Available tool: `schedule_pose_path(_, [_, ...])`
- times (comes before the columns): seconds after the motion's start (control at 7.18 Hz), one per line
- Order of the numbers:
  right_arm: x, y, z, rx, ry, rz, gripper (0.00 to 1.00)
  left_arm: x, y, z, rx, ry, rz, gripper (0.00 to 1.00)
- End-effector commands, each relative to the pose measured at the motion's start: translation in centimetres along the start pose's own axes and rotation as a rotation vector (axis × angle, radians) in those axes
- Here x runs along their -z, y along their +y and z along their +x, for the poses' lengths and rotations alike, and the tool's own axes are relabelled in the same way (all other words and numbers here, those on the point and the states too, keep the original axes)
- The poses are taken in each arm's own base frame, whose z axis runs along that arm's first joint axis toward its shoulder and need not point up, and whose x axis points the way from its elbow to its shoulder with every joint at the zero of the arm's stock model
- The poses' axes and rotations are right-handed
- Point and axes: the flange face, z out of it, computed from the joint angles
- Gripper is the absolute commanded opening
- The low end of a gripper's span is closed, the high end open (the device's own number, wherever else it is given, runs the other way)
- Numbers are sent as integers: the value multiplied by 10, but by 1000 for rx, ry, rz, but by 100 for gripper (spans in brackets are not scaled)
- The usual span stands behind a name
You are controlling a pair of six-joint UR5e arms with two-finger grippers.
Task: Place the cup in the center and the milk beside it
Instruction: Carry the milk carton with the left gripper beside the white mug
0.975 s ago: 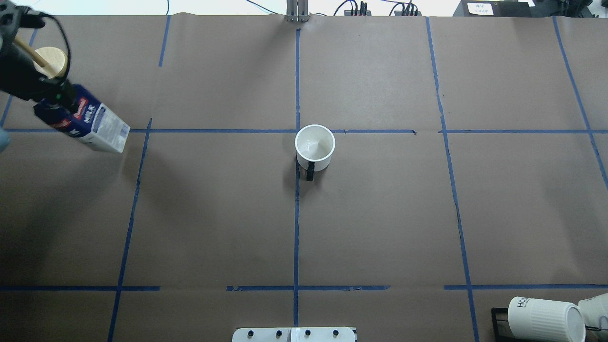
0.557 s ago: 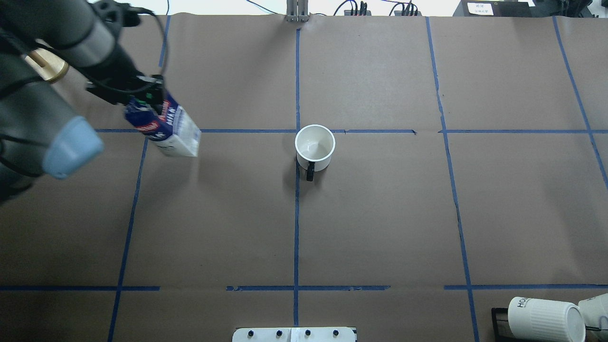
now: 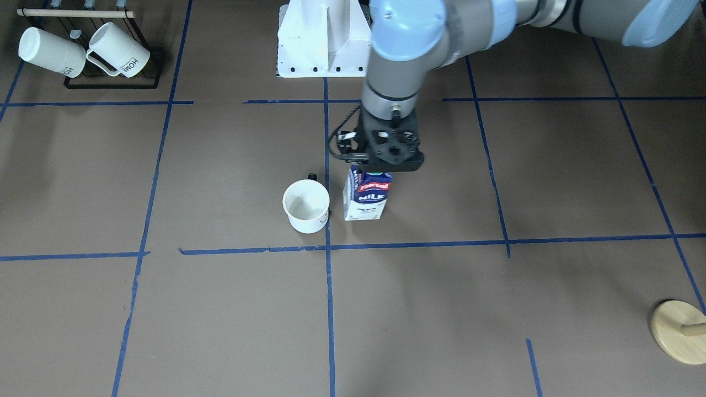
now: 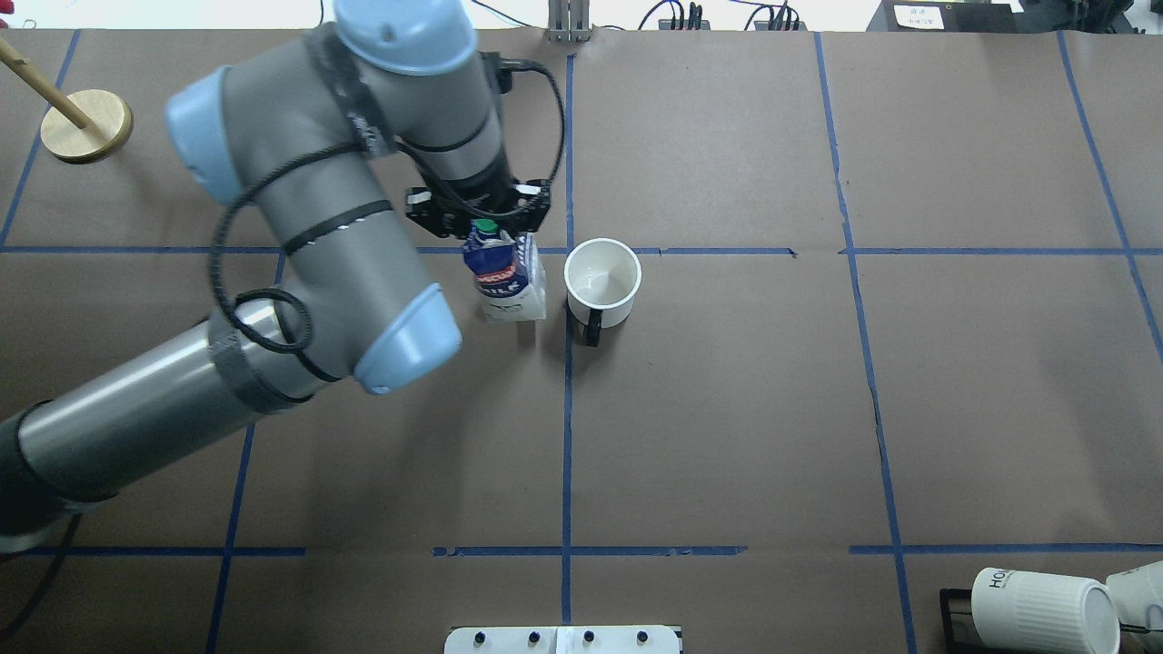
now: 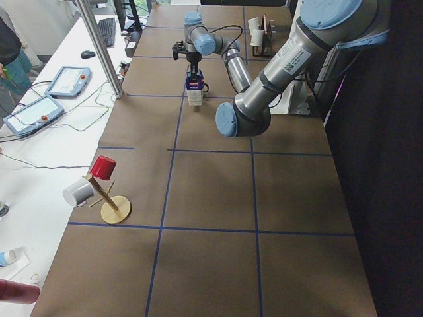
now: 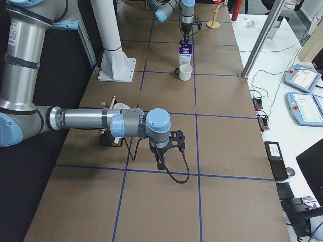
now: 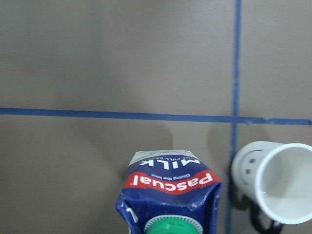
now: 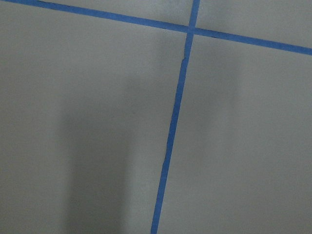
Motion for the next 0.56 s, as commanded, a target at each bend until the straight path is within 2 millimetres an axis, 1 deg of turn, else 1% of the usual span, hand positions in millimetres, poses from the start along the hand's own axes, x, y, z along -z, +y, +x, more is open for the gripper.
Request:
schedule_pose_path(0.0, [0, 0, 0, -1, -2, -1, 100, -12, 0, 14, 1, -19, -3, 46])
schedule_pose_path(0.14, [0, 0, 0, -1, -2, -1, 100, -14, -2, 13, 1, -27, 8, 46])
schedule_pose_path(0.28, [0, 0, 0, -2, -2, -2, 100, -20, 5, 17, -7, -30, -1, 51])
schedule_pose_path(0.42, [0, 0, 0, -1, -2, -1, 100, -21, 5, 16, -6, -32, -2, 61])
